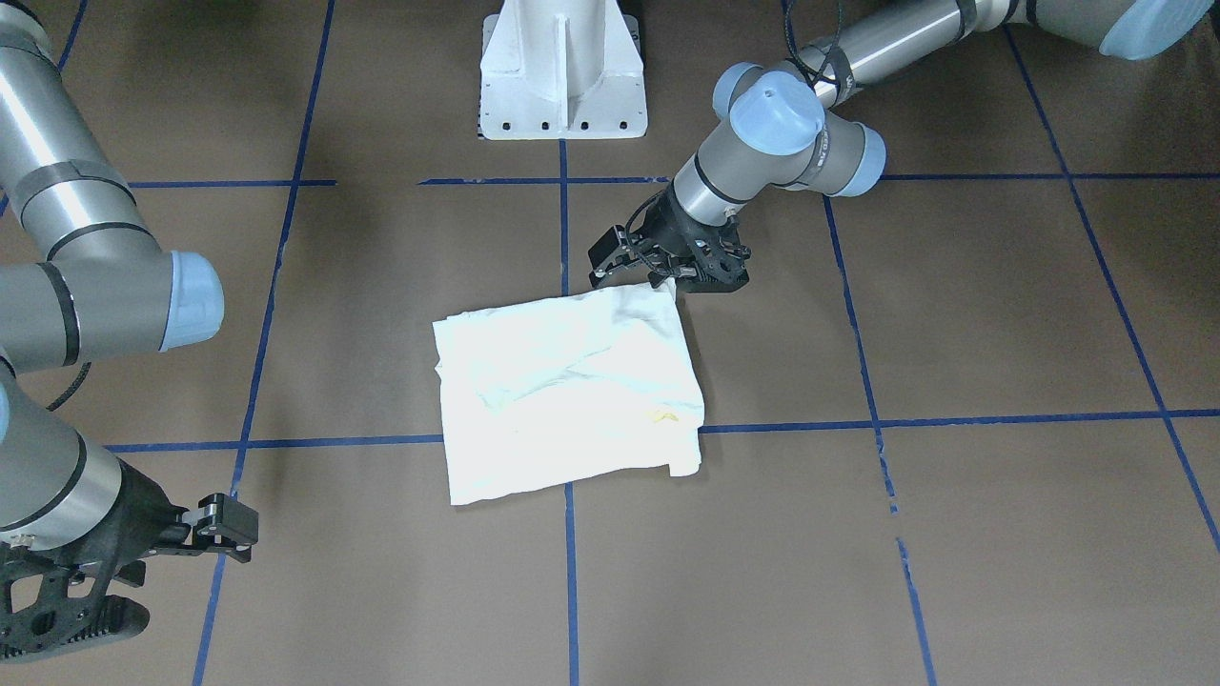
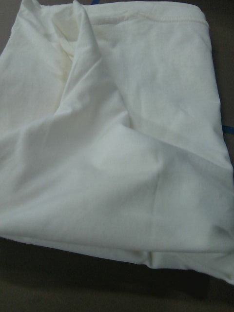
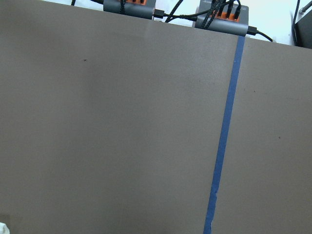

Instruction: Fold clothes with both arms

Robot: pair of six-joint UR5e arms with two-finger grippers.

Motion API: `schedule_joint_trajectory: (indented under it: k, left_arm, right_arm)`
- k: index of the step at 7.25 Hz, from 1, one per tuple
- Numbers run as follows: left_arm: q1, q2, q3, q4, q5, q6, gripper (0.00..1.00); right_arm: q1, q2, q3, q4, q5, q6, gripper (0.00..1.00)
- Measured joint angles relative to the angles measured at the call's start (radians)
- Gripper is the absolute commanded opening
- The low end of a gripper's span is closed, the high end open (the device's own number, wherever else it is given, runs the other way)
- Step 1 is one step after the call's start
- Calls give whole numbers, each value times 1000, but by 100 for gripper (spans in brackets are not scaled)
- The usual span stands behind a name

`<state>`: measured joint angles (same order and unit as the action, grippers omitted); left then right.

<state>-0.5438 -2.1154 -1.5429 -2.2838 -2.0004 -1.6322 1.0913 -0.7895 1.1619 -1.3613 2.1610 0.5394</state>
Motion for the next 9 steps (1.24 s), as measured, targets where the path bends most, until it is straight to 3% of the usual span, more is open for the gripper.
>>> schedule_joint_trajectory:
  k: [5,7,9]
  left_arm:
    - [3,1,71,-48,25,6,100]
    - [-12,11,21,-35,20,9,100]
    - [-101,51,-64,10,-45,62,100]
  right_arm:
    - [1,-2,18,-15,-1,2,100]
    - [3,-26,46,-16,4,1,100]
    - [34,-111,135,-34,36,-5,100]
